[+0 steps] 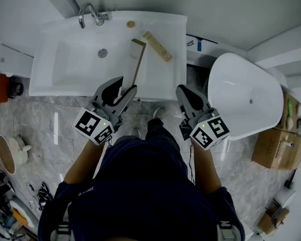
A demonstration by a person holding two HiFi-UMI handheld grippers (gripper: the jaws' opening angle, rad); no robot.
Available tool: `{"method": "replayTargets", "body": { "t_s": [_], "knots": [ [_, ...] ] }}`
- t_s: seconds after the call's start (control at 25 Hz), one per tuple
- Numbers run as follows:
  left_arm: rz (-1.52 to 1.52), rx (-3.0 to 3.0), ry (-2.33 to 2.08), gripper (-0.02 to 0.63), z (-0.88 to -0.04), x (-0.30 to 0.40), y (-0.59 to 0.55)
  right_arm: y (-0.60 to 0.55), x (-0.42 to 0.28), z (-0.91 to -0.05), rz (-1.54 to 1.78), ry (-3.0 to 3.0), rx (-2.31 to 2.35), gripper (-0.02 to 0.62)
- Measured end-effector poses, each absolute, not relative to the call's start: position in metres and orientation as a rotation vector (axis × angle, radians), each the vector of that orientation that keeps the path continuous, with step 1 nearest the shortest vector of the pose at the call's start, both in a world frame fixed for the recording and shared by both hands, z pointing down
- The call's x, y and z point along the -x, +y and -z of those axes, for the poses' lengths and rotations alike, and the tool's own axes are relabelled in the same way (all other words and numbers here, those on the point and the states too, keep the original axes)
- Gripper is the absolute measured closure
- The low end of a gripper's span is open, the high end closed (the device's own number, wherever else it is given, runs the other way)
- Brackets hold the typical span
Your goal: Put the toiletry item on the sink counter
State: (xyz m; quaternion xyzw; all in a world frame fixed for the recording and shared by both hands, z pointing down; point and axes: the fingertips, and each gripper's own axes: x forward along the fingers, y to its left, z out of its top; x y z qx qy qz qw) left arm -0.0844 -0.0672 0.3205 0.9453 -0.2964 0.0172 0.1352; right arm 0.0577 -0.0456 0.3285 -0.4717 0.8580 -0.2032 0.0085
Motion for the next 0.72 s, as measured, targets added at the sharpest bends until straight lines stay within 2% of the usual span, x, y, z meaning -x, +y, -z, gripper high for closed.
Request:
{"method": "replayTargets", "body": {
  "t_s": [0.72],
  "knots": [
    [-0.153,-2.631,-1.01,0.437,-0.35,0.01,-0.151,-0.143,-0.133,-0.353,0.746,2.766,1.312,0.591]
  ]
}}
